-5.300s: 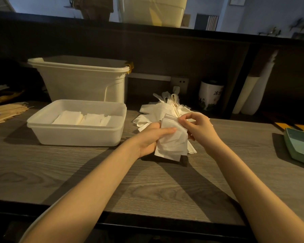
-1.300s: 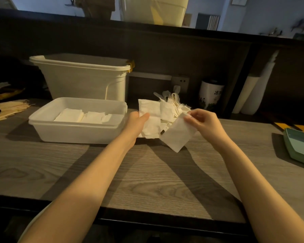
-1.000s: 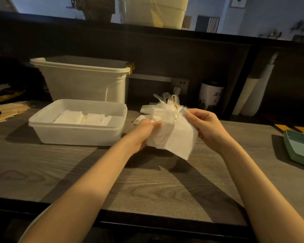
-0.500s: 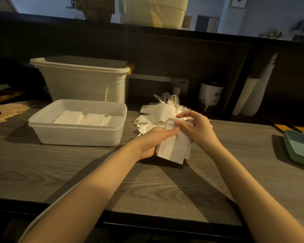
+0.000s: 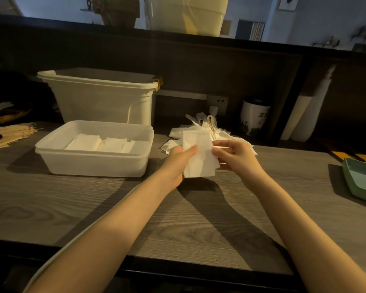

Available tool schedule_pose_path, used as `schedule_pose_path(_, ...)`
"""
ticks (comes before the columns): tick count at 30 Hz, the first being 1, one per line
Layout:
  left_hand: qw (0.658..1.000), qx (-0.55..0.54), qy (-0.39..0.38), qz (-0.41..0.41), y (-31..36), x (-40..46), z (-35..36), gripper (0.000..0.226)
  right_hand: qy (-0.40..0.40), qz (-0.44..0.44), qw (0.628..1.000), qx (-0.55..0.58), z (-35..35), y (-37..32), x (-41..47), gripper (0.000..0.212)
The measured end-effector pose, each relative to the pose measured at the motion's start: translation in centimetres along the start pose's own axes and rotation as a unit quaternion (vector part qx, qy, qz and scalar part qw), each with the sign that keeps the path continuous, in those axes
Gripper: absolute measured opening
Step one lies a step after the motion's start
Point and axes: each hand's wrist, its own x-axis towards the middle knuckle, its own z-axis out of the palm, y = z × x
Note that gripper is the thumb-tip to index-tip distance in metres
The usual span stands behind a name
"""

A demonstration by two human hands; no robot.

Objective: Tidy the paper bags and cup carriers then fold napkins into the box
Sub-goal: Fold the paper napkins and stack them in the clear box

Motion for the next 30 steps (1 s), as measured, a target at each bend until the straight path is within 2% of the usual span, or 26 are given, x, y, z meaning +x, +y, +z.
schedule_pose_path(5,0.999,-0.048,-0.01,-0.009,-0.2,-0.3,0.6,0.019,0.022,0.015,0.999,0.023,0.7,-0.1,-0.2,0.021)
schedule_pose_path(9,0.998,-0.066,0.004,-0.024,-0.4,-0.2,0.7,0.013,0.023,0.022,0.999,0.01,0.9,-0.2,-0.4,0.019)
schedule_pose_path(12,0.998,-0.029,0.044,-0.017,-0.6,0.2,0.5,0.023,0.023,-0.011,0.999,-0.034,0.8,-0.2,-0.3,0.019)
schedule_pose_path(17,0.997,0.028,0.067,0.021,-0.1,0.5,0.0,0.005,0.05,-0.031,0.997,-0.053,-0.4,0.2,0.4,0.017)
schedule_pose_path(22,0.996,0.035,0.083,0.017,0.4,1.3,-0.7,0.014,0.09,-0.051,0.982,-0.157,-1.1,1.8,1.4,0.013)
schedule_pose_path(26,0.993,0.037,0.107,0.021,1.0,2.5,-1.2,0.026,0.075,-0.048,0.961,-0.263,-1.7,2.9,2.6,0.018)
schedule_pose_path(30,0.993,0.033,0.114,0.022,1.6,3.7,-0.9,0.032,0.051,-0.018,0.947,-0.316,-2.2,3.2,4.1,0.024)
